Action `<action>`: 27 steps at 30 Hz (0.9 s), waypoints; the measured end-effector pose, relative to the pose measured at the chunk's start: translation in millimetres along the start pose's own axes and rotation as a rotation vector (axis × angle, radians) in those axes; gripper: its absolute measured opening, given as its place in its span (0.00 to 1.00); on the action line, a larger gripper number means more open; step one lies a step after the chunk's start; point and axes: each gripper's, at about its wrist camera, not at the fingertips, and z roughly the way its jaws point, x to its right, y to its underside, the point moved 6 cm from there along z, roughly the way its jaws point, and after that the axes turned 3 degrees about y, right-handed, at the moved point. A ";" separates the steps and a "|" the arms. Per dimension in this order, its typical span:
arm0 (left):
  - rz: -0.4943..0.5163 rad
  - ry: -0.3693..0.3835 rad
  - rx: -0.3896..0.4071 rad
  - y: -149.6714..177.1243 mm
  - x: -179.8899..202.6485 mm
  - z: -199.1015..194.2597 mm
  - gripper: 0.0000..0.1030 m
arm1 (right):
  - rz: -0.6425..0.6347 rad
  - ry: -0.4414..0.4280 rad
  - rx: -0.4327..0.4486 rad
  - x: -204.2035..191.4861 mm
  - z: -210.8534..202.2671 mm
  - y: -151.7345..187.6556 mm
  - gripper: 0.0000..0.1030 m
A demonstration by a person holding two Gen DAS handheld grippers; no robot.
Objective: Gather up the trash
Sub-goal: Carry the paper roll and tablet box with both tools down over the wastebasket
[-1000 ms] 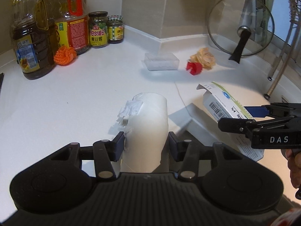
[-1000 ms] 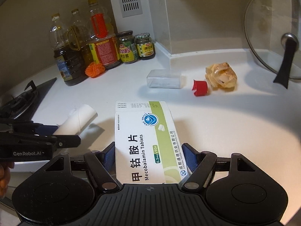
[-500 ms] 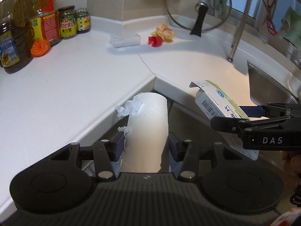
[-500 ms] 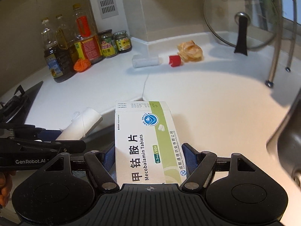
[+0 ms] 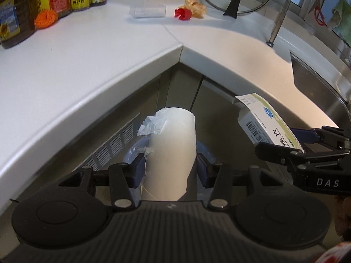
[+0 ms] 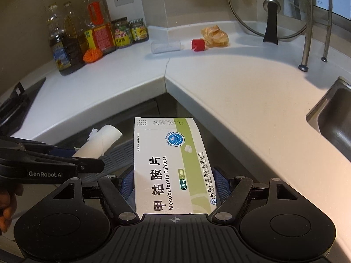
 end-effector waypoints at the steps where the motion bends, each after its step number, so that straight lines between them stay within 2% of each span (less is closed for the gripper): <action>1: -0.002 -0.005 -0.009 3.4 -0.8 3.4 0.44 | 0.001 0.002 -0.010 1.7 3.5 4.5 0.71; 7: -0.040 -0.022 -0.062 24.2 -4.6 23.4 0.44 | -0.016 0.001 -0.060 8.1 24.0 26.5 0.71; 13: -0.061 -0.030 -0.090 30.8 -6.0 37.9 0.44 | -0.032 -0.013 -0.086 10.8 39.4 37.8 0.71; 27: -0.080 -0.044 -0.108 29.8 -14.9 55.0 0.44 | -0.058 -0.024 -0.117 8.2 54.2 34.2 0.71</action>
